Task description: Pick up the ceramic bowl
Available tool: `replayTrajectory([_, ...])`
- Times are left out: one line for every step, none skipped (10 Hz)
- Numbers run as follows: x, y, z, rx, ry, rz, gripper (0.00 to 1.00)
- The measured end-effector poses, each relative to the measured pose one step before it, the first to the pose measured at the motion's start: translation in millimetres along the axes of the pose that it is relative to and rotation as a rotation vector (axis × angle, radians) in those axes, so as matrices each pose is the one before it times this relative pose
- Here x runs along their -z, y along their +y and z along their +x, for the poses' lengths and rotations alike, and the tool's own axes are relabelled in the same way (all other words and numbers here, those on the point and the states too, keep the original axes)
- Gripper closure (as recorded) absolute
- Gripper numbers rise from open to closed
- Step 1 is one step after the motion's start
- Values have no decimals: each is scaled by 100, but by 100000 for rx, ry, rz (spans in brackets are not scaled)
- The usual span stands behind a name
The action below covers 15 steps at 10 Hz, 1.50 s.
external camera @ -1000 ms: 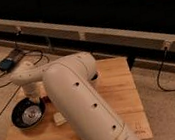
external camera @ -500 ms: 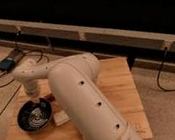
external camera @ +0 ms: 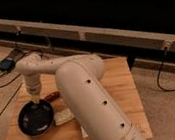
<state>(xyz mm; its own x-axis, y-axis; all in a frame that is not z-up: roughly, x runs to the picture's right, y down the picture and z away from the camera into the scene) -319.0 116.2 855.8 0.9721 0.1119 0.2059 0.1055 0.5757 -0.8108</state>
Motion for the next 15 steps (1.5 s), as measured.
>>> replayTrajectory([215, 444, 154, 2946, 917, -3234, 100])
replayTrajectory([171, 238, 78, 2548, 1016, -2237, 100])
replayTrajectory([348, 156, -184, 2899, 997, -1339, 100])
replayTrajectory([437, 108, -346, 3228, 1245, -612, 100])
replayTrajectory([628, 89, -561, 3327, 1109, 409, 100])
replayTrajectory([618, 83, -569, 2937, 1116, 692, 100])
replayTrajectory([707, 61, -521, 2608, 1227, 1156, 100])
replayTrajectory([806, 101, -545, 3071, 2036, 1583, 100])
replayTrajectory([404, 26, -389, 1950, 1107, 1071, 100])
replayTrajectory([201, 3, -235, 1359, 556, 728, 100])
replayTrajectory([-30, -3, 76, -74, 64, -28, 100])
replayTrajectory([41, -18, 73, -108, -20, 66, 100])
replayTrajectory([-15, 6, -57, 83, 8, -15, 100])
replayTrajectory([-21, 5, -38, 50, 12, -21, 100])
replayTrajectory([22, -11, 47, -65, 26, 35, 100])
